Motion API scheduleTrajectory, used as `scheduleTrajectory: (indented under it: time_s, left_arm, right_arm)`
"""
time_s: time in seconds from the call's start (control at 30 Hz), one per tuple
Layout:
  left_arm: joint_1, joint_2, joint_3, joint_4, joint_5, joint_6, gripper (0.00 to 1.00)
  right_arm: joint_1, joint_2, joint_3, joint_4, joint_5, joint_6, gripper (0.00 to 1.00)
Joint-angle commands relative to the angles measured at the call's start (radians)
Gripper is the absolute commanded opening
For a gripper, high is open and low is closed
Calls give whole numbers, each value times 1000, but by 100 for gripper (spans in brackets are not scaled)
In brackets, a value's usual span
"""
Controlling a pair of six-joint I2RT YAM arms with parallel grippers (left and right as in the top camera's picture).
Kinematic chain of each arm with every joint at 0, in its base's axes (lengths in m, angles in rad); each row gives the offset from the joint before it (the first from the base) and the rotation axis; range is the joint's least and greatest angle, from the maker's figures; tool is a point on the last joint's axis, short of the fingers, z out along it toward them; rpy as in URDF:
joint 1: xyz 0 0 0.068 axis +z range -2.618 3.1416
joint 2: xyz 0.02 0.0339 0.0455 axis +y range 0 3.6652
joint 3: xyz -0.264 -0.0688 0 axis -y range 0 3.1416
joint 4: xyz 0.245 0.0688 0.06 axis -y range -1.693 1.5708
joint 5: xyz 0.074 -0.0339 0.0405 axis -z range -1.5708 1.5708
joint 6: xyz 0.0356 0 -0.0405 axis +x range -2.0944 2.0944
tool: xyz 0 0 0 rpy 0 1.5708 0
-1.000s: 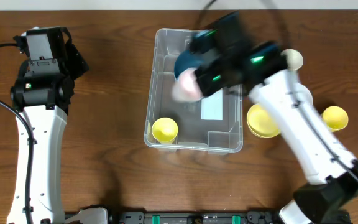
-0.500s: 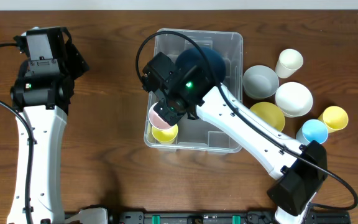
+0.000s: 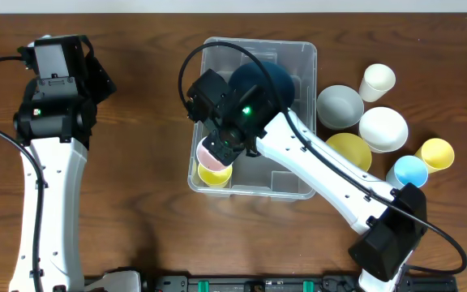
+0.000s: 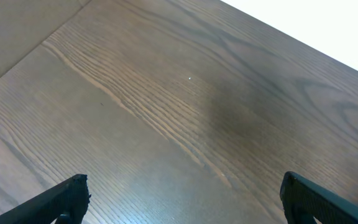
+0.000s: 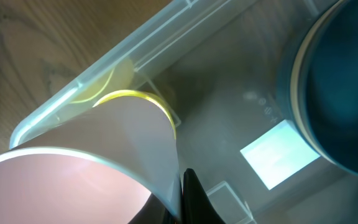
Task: Pack container
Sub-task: 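Open the right gripper and withdraw it to the right side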
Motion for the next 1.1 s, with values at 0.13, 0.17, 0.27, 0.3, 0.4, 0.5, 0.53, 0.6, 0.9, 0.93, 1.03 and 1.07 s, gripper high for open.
scheduleTrajectory:
  time_s: [0.13, 0.17, 0.27, 0.3, 0.4, 0.5, 0.53, 0.6, 0.9, 0.93, 1.03, 1.07]
  left_arm:
    - [4, -4, 13, -3, -21, 9, 98]
    - [4, -4, 13, -3, -21, 9, 98]
    - [4, -4, 13, -3, -21, 9, 98]
    - [4, -4, 13, -3, -21, 9, 98]
    - [4, -4, 13, -3, -21, 10, 98]
    - [4, -4, 13, -3, -21, 9, 98]
    - [4, -4, 13, -3, -21, 10, 98]
    - [4, -4, 13, -3, -21, 9, 98]
    - [4, -3, 13, -3, -21, 10, 98]
    - [4, -3, 13, -3, -21, 10, 98]
    - [4, -3, 13, -3, -21, 9, 98]
    - [4, -3, 13, -3, -21, 9, 98]
  right_arm:
    - [8, 2, 0, -6, -28, 0, 2]
    - [8, 2, 0, -6, -31, 0, 2]
    - [8, 2, 0, -6, -30, 0, 23]
    - [8, 2, 0, -6, -30, 0, 31]
    - [8, 2, 0, -5, -24, -2, 37]
    - [5, -2, 1, 0, -1, 0, 39]
    - [3, -7, 2, 2, 5, 0, 39]
    - [-4, -21, 2, 7, 9, 0, 40]
    - [-154, -210, 2, -40, 234, 156, 43]
    - [-186, -235, 2, -52, 239, 164, 43]
    - [-314, -315, 2, -92, 243, 194, 43]
    - [-370, -344, 2, -104, 243, 209, 43]
